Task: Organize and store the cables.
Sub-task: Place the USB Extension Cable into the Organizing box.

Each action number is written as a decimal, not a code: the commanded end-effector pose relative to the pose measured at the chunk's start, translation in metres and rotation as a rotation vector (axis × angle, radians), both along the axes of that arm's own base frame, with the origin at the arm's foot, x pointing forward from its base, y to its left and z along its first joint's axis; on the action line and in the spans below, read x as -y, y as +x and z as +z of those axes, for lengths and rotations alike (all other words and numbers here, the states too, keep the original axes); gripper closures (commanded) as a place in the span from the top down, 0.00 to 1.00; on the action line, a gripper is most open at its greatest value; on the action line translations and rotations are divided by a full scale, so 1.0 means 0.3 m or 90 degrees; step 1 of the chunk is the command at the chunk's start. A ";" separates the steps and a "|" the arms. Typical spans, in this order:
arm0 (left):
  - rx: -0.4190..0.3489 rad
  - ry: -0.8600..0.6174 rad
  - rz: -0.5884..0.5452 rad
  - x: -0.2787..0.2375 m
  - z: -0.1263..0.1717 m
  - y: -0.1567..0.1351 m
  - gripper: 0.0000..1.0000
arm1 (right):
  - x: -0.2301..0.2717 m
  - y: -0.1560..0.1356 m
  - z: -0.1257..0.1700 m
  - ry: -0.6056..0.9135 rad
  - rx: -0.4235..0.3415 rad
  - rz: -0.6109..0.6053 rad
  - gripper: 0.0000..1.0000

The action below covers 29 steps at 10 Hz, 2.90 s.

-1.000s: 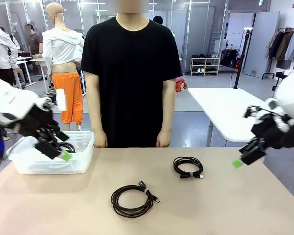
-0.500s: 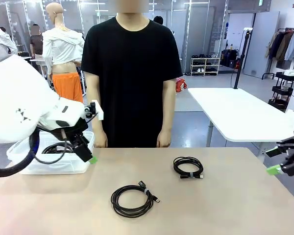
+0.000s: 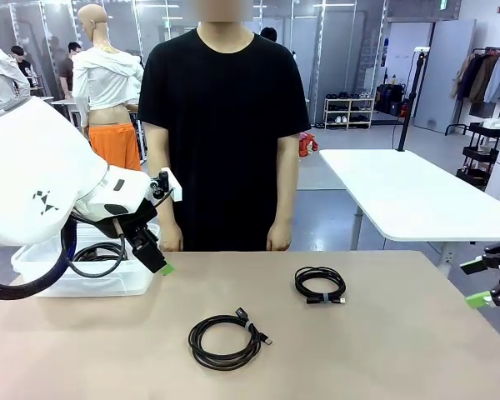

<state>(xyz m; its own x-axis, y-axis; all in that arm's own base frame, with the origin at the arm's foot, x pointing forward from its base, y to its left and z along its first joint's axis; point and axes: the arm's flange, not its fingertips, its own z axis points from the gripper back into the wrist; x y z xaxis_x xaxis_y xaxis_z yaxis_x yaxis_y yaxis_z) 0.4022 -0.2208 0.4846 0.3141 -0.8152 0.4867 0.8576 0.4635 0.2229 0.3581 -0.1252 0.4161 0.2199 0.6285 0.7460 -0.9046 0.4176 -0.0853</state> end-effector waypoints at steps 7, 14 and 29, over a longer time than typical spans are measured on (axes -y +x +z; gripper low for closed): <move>-0.099 0.036 0.123 0.234 0.018 0.056 1.00 | 0.113 -0.079 0.042 0.046 0.061 0.056 1.00; -0.191 0.117 0.316 0.657 -0.078 0.158 1.00 | 0.164 -0.118 0.047 0.054 0.063 0.022 1.00; -0.363 -0.021 0.675 0.751 -0.543 0.220 1.00 | 0.164 -0.118 0.047 0.054 0.063 0.022 1.00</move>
